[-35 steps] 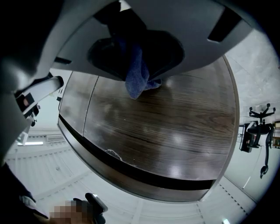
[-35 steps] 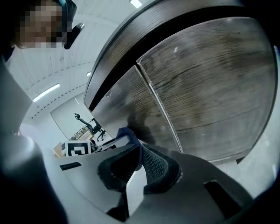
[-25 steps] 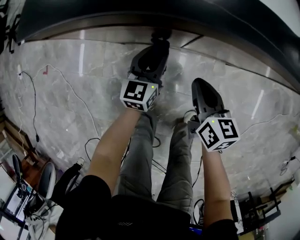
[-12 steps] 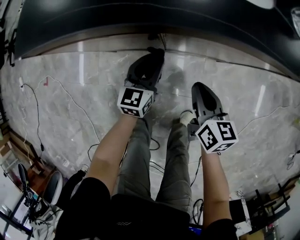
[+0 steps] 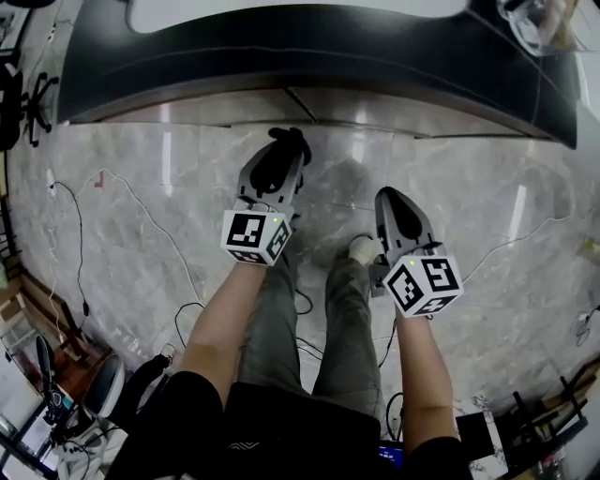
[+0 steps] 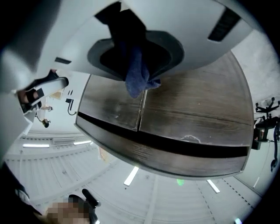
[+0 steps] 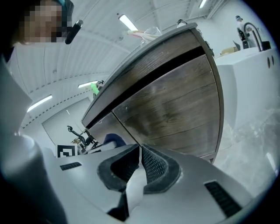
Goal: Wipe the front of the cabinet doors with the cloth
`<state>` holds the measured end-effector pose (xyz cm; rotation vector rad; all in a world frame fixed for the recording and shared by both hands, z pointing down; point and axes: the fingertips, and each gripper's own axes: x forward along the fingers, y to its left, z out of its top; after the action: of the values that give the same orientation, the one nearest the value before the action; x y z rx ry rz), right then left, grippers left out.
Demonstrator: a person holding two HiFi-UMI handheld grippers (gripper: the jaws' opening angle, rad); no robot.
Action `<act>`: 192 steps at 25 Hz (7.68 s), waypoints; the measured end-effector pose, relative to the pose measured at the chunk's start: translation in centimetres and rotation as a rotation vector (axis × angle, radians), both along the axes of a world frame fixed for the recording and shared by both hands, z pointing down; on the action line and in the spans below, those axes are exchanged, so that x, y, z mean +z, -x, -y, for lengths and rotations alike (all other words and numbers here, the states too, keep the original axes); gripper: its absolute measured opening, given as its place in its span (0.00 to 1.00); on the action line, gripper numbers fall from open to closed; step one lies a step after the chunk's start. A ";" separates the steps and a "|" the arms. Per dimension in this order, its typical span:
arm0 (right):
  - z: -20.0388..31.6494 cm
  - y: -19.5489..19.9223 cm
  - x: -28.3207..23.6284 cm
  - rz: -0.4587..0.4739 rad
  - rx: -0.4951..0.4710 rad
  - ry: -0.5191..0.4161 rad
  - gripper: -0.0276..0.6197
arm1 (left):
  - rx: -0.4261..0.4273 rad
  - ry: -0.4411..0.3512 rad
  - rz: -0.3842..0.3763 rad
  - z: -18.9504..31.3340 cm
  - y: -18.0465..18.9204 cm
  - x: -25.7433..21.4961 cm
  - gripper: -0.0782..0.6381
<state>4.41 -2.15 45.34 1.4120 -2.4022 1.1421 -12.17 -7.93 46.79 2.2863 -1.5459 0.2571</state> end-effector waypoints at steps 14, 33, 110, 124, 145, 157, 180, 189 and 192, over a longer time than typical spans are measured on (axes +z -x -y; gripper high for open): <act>-3.0 -3.0 -5.9 0.006 -0.039 -0.047 0.11 | -0.114 -0.038 -0.013 -4.9 -0.2 -7.6 0.29; 0.3 -2.5 -6.0 0.033 0.038 -0.078 0.11 | -0.044 -0.164 -0.026 2.4 -2.0 -9.9 0.29; 2.7 -2.3 0.3 0.062 -0.067 -0.042 0.11 | -0.040 -0.082 0.015 1.5 -5.0 0.1 0.29; 3.2 -5.7 2.0 0.066 -0.002 -0.032 0.11 | 0.016 -0.096 0.011 5.0 -8.6 2.0 0.29; 1.0 -21.2 2.5 0.057 0.146 -0.026 0.11 | 0.158 -0.149 -0.098 5.2 -27.6 -0.3 0.29; -1.0 -26.9 2.8 0.048 0.165 -0.007 0.11 | 0.218 -0.140 -0.123 3.7 -35.1 -0.2 0.29; 0.0 -14.7 6.2 0.045 0.020 0.061 0.11 | 0.044 -0.035 -0.005 0.7 -16.8 5.0 0.29; 0.5 -8.3 8.5 0.043 -0.028 0.088 0.11 | -0.020 -0.012 0.048 1.1 -8.6 8.1 0.29; 0.6 -7.1 8.9 0.038 -0.037 0.089 0.11 | -0.037 -0.009 0.049 1.5 -7.0 8.8 0.29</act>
<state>11.51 -2.75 54.24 1.3252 -2.3604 1.2610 -5.18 -9.46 55.54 2.2722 -1.6149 0.2988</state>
